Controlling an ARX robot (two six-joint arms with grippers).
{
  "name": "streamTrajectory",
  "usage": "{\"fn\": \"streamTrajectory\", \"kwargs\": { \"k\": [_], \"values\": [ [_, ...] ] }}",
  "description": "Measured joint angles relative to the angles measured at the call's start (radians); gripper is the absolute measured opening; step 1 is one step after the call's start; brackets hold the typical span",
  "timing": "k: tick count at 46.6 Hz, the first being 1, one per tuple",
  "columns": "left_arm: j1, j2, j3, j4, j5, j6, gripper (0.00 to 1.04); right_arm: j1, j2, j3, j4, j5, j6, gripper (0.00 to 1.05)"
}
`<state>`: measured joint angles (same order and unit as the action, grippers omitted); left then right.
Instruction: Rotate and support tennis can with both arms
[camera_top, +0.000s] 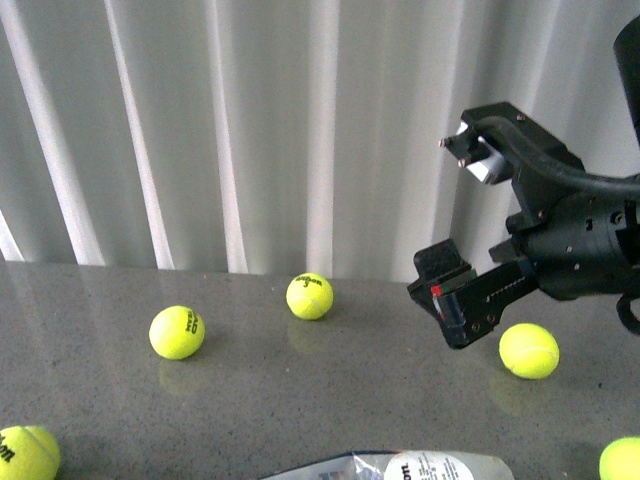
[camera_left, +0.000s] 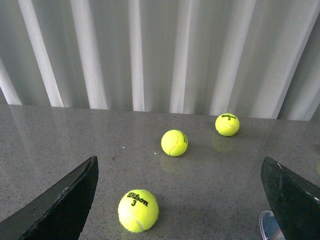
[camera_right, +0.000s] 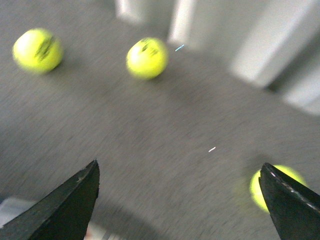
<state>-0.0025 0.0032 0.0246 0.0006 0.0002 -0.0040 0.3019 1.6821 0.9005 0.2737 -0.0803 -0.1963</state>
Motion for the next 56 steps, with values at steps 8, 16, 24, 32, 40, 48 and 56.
{"fn": "streamTrajectory", "kwargs": {
  "k": [8,16,24,32,40,48,56],
  "values": [
    [0.0,0.0,0.0,0.0,-0.004,0.0,0.98,-0.017,-0.039,-0.303,0.67,0.336,0.143,0.65],
    [0.0,0.0,0.0,0.0,-0.001,0.0,0.98,-0.09,-0.204,-0.481,0.792,0.294,0.179,0.34],
    [0.0,0.0,0.0,0.0,-0.001,0.0,0.98,-0.147,-0.365,-0.648,0.778,0.224,0.183,0.03],
    [0.0,0.0,0.0,0.0,-0.001,0.0,0.98,-0.193,-0.451,-0.766,0.796,0.188,0.184,0.03],
    [0.0,0.0,0.0,0.0,-0.001,0.0,0.98,-0.215,-0.571,-0.81,0.729,0.163,0.184,0.03],
    [0.0,0.0,0.0,0.0,-0.001,0.0,0.98,-0.286,-0.696,-0.845,0.638,0.087,0.185,0.03],
    [0.0,0.0,0.0,0.0,-0.001,0.0,0.98,-0.299,-0.831,-0.872,0.533,0.082,0.186,0.03]
  ]
}}
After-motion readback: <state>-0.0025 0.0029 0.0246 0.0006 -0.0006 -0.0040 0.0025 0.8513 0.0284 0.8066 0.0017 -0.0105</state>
